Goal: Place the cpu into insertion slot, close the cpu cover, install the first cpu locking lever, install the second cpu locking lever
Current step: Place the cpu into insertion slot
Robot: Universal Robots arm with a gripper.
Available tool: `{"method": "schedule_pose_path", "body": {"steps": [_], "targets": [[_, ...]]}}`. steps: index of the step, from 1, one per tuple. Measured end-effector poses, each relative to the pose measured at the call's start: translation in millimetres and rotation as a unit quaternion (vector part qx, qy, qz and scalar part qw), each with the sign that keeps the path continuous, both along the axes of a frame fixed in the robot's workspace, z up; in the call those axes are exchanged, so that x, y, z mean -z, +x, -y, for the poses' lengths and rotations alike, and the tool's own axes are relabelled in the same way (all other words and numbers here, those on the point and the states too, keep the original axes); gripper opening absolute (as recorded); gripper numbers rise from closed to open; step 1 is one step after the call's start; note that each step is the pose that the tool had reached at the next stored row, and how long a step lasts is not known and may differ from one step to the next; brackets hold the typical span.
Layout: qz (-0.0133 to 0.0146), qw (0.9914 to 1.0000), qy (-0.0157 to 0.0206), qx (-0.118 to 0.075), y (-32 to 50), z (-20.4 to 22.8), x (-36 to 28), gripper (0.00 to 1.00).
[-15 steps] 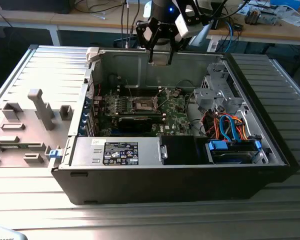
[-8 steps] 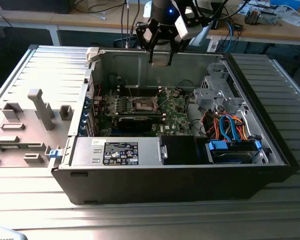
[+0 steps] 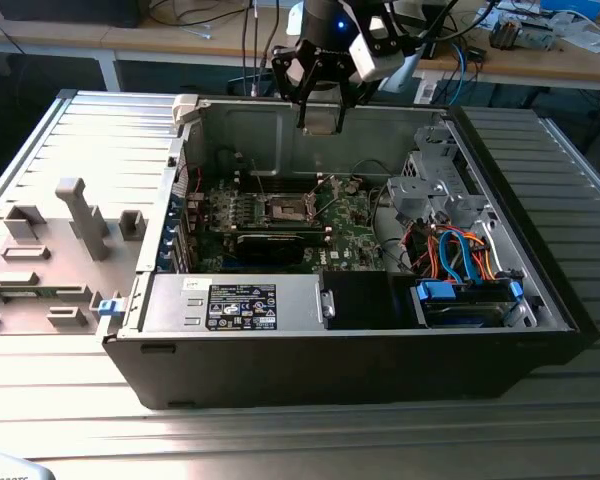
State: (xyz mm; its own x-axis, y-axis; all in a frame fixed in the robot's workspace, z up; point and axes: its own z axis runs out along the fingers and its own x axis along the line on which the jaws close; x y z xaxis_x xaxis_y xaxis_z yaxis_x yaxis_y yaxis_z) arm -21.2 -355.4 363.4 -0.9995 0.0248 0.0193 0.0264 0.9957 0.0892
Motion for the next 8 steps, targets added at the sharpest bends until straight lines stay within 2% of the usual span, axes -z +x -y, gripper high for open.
{"method": "schedule_pose_path", "body": {"steps": [3, 4, 5, 8], "targets": [[0.0000, 1.00000, 0.0000, 0.000, 0.0, 0.0, 0.4, 0.55], [0.0000, 1.00000, -0.0002, 0.000, 0.0, 0.0, 6.4, 0.55], [0.0000, 1.00000, -0.0006, 0.000, 0.0, 0.0, 8.3, 0.55], [0.0000, 1.00000, -0.0006, 0.000, 0.0, 0.0, 8.6, 0.55]]}}
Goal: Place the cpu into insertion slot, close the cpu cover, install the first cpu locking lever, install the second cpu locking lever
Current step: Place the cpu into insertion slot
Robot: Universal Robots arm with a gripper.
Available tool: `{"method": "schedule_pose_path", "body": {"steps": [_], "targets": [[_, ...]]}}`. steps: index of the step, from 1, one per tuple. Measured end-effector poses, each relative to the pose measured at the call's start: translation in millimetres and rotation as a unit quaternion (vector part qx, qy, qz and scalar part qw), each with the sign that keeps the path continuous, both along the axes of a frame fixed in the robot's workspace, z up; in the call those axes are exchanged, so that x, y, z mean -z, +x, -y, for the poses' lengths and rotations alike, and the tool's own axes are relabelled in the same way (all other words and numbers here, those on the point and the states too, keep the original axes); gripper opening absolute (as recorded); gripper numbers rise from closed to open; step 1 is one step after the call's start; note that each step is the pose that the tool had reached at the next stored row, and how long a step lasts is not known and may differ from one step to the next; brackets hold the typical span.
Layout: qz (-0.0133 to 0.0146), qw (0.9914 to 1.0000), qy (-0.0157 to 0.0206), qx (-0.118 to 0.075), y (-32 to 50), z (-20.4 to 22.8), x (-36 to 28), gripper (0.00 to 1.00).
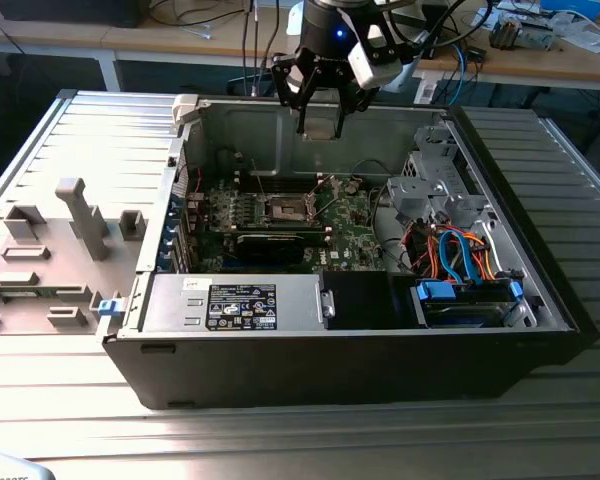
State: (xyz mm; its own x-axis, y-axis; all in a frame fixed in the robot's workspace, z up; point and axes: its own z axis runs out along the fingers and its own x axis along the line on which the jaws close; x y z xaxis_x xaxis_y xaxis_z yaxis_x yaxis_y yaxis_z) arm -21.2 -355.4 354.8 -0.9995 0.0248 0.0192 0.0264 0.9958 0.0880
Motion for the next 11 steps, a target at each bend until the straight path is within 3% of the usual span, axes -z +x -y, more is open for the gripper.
{"method": "schedule_pose_path", "body": {"steps": [11], "targets": [[0.0000, 1.00000, -0.0001, 0.000, 0.0, 0.0, 6.3, 0.55]]}}
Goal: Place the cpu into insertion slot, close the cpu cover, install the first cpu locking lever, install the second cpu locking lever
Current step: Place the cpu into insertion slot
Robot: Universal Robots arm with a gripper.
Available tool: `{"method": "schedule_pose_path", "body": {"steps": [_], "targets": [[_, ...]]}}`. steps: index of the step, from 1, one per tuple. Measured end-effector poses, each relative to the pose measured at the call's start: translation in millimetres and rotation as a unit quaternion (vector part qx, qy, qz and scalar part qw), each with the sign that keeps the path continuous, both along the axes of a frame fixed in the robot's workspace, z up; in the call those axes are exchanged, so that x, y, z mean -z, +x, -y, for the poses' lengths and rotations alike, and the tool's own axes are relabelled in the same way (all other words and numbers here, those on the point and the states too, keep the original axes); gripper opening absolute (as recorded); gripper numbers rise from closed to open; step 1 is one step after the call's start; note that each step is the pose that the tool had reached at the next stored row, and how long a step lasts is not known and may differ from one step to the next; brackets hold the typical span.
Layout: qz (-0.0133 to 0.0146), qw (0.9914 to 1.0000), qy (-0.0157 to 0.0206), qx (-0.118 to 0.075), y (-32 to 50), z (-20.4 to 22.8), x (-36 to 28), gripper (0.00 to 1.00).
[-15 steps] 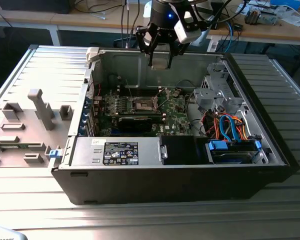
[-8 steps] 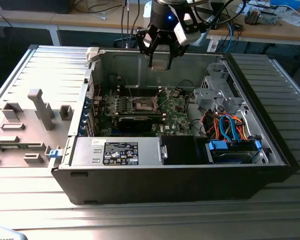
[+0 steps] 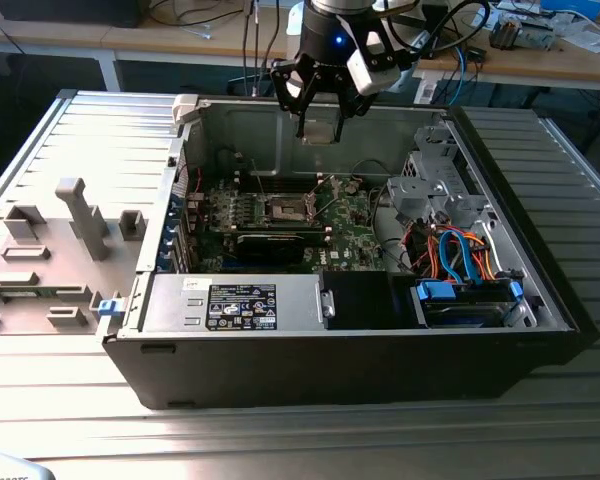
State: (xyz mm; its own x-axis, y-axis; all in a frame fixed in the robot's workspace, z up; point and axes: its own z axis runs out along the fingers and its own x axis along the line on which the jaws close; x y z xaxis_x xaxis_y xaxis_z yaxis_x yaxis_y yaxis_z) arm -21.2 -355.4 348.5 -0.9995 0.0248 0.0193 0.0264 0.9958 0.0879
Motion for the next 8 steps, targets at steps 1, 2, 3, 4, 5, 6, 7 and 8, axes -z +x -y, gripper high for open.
{"method": "schedule_pose_path", "body": {"steps": [1, 2, 3, 4, 5, 6, 7, 8], "targets": [[0.0000, 1.00000, 0.0000, 0.000, 0.0, 0.0, 0.1, 0.55], [0.0000, 1.00000, 0.0000, 0.000, 0.0, 0.0, 0.1, 0.55], [0.0000, 1.00000, 0.0000, 0.000, 0.0, 0.0, 3.4, 0.55], [0.0000, 1.00000, -0.0001, 0.000, 0.0, 0.0, 6.0, 0.55], [0.0000, 1.00000, -0.0001, 0.000, 0.0, 0.0, 6.1, 0.55], [0.0000, 1.00000, -0.0001, 0.000, 0.0, 0.0, 6.1, 0.55], [0.0000, 1.00000, -0.0001, 0.000, 0.0, 0.0, 6.1, 0.55], [0.0000, 1.00000, -0.0001, 0.000, 0.0, 0.0, 6.1, 0.55]]}}
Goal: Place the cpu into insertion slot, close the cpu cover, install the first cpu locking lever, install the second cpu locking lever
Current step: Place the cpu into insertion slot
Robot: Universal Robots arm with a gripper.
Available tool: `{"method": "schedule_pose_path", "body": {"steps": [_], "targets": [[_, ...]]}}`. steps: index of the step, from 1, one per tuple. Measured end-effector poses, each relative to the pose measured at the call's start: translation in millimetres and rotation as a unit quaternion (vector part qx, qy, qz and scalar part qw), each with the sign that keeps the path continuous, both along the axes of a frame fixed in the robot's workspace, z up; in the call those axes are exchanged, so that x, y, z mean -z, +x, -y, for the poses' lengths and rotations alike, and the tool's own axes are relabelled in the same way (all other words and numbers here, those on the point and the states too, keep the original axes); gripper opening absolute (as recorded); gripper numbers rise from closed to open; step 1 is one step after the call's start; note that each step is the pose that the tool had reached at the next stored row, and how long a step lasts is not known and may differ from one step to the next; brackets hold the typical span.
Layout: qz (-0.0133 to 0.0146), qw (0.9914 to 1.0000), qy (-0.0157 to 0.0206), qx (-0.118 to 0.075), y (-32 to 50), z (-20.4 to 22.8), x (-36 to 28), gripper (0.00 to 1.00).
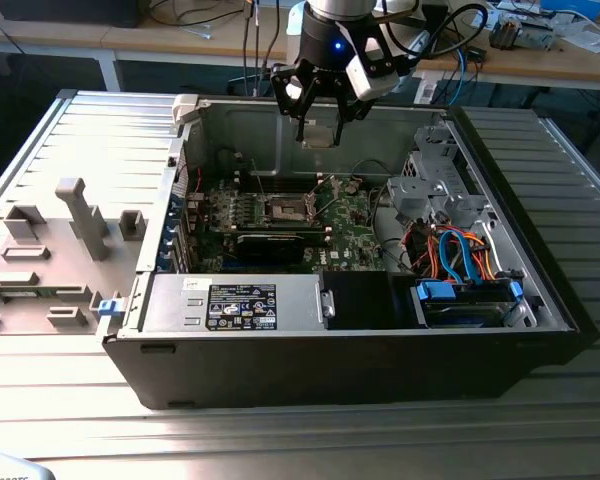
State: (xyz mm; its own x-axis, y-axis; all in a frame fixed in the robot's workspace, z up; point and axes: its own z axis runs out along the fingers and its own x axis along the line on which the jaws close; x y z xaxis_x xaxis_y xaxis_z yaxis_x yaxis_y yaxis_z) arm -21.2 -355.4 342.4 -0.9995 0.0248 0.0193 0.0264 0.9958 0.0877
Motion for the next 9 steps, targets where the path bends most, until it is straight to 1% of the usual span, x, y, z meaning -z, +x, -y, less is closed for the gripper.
{"method": "schedule_pose_path", "body": {"steps": [7, 8, 9], "targets": [[0.0000, 1.00000, 0.0000, 0.000, 0.0, 0.0, 0.1, 0.55], [0.0000, 1.00000, -0.0014, 0.000, 0.0, 0.0, 0.6, 0.55], [0.0000, 0.99999, -0.0046, 0.000, 0.0, 0.1, 1.1, 0.55]]}}
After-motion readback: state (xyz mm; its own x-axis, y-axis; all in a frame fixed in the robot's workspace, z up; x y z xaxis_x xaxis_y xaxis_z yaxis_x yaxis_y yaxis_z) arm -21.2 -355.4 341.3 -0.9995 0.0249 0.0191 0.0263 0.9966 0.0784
